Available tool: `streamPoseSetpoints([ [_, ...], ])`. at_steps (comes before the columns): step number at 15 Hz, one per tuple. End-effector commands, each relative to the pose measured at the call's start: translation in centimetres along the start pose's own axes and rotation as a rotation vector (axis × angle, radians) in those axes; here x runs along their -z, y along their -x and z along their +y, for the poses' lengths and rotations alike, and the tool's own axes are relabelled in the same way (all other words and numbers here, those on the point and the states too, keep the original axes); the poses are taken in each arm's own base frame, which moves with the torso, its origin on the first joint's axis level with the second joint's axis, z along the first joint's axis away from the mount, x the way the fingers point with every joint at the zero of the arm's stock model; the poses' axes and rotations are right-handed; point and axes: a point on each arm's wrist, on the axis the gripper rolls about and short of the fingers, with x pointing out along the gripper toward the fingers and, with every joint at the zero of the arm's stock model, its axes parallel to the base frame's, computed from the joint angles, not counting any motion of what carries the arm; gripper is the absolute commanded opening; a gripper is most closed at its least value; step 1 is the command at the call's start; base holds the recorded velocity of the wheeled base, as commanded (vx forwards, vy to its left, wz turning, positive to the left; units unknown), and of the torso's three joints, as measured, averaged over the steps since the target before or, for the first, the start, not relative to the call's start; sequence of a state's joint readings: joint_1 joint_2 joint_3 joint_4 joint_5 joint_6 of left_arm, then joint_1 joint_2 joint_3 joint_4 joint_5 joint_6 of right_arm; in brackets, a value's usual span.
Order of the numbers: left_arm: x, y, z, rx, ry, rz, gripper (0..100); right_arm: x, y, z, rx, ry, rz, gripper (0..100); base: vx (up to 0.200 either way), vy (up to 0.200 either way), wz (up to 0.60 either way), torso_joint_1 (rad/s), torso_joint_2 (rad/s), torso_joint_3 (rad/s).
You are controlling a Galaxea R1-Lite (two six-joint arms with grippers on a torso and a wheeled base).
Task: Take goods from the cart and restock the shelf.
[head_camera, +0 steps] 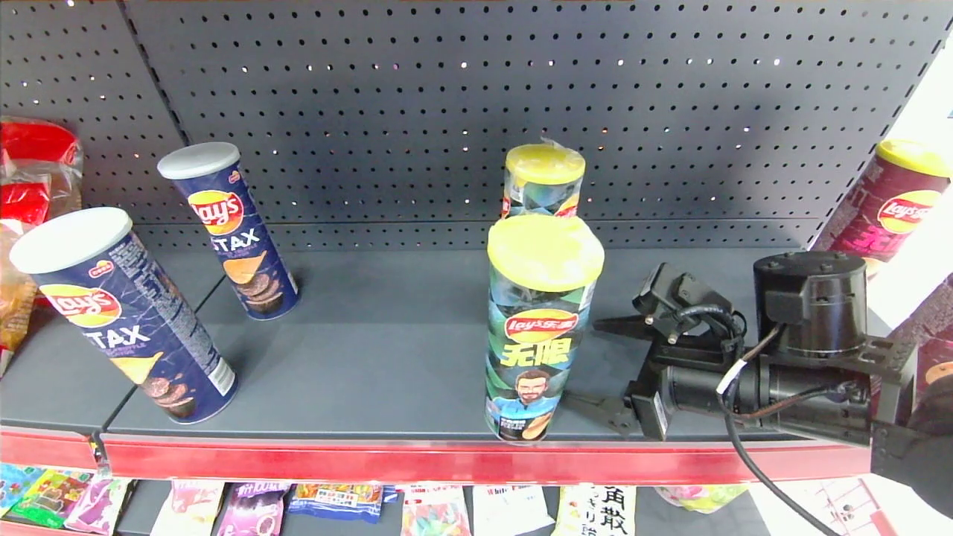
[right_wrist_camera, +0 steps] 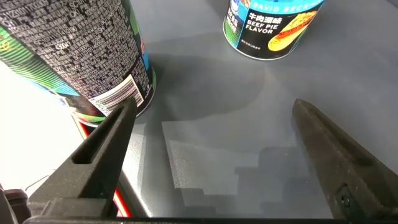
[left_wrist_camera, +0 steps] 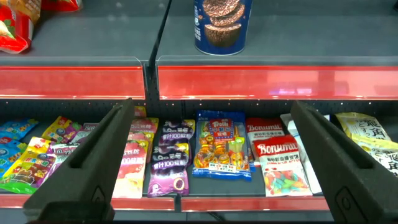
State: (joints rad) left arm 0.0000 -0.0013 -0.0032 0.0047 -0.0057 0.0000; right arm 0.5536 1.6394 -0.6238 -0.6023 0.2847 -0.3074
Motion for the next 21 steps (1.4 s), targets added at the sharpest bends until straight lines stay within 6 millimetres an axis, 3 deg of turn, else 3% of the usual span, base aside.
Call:
streamPoseSetpoints([
  [1,0.0,0.0,0.0,0.0,0.0,0.001,100,-0.1,0.0,0.0,0.0,0.002,-0.004,100,0.0,0.0,0.0,0.0,0.0,0.0],
  [6,0.0,0.0,0.0,0.0,0.0,0.001,100,0.0,0.1,-0.1,0.003,-0.001,-0.002,100,0.0,0.0,0.0,0.0,0.0,0.0],
  [8,0.0,0.0,0.0,0.0,0.0,0.001,100,-0.3,1.1,-0.2,0.024,0.002,-0.022,100,0.0,0.0,0.0,0.0,0.0,0.0],
  [12,0.0,0.0,0.0,0.0,0.0,0.001,100,0.0,7.5,0.6,0.113,-0.002,-0.103,100,0.0,0.0,0.0,0.0,0.0,0.0],
  [16,0.0,0.0,0.0,0.0,0.0,0.001,100,3.1,14.6,3.8,0.186,-0.007,-0.189,100,0.0,0.0,0.0,0.0,0.0,0.0],
  [21,0.0,0.0,0.0,0.0,0.0,0.001,100,6.6,19.4,6.7,0.308,-0.036,-0.279,100,0.0,0.0,0.0,0.0,0.0,0.0],
])
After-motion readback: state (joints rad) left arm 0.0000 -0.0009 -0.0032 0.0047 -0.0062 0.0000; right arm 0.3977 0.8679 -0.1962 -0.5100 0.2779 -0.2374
